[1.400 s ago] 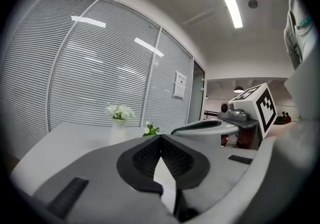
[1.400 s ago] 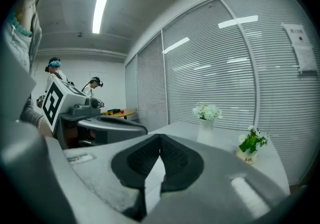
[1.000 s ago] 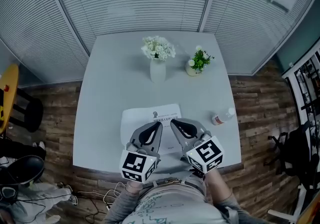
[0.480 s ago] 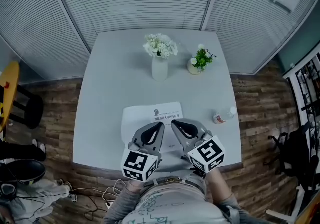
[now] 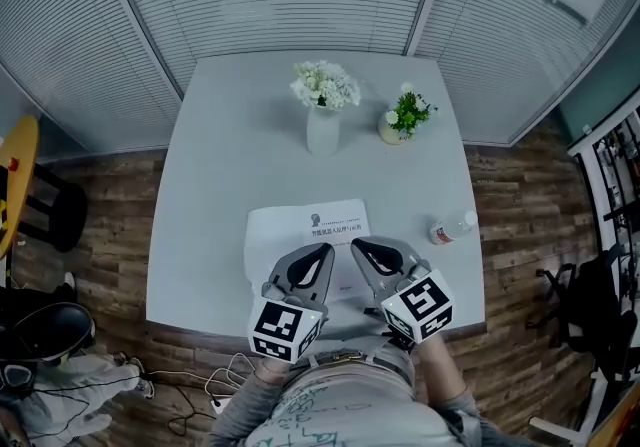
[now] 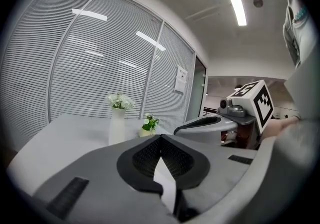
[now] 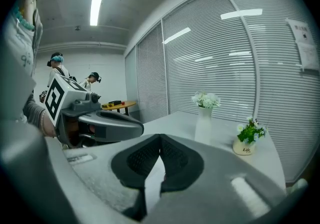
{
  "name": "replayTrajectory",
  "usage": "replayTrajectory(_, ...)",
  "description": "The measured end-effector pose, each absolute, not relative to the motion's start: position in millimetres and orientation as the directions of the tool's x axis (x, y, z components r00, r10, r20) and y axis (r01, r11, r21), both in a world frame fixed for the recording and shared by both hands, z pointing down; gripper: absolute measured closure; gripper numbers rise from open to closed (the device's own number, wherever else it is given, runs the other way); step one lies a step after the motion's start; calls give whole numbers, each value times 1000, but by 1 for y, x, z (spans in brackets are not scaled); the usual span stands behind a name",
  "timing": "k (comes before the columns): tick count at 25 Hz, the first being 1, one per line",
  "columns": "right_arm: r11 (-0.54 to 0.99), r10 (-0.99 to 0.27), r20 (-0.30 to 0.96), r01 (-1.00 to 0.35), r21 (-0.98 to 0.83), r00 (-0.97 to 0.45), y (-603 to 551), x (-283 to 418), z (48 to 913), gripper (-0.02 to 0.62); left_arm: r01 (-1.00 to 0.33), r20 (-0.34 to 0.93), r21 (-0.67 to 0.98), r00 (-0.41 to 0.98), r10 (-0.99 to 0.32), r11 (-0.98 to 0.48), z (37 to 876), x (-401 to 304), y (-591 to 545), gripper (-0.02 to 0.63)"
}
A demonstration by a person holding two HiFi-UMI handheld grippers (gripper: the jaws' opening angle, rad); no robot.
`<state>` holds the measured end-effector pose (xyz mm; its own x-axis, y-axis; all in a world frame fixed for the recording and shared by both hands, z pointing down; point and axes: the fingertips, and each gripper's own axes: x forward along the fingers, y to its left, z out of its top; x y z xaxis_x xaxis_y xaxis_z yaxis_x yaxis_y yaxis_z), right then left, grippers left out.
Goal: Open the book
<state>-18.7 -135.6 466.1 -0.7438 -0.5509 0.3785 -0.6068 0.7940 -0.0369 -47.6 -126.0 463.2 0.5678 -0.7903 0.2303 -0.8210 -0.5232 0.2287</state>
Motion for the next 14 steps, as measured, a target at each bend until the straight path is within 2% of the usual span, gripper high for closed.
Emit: replayTrajectory(14, 816, -514, 422, -577, -27, -747, -129, -24, 478, 594, -830, 248, 203, 557, -793, -520, 473, -49, -125, 607)
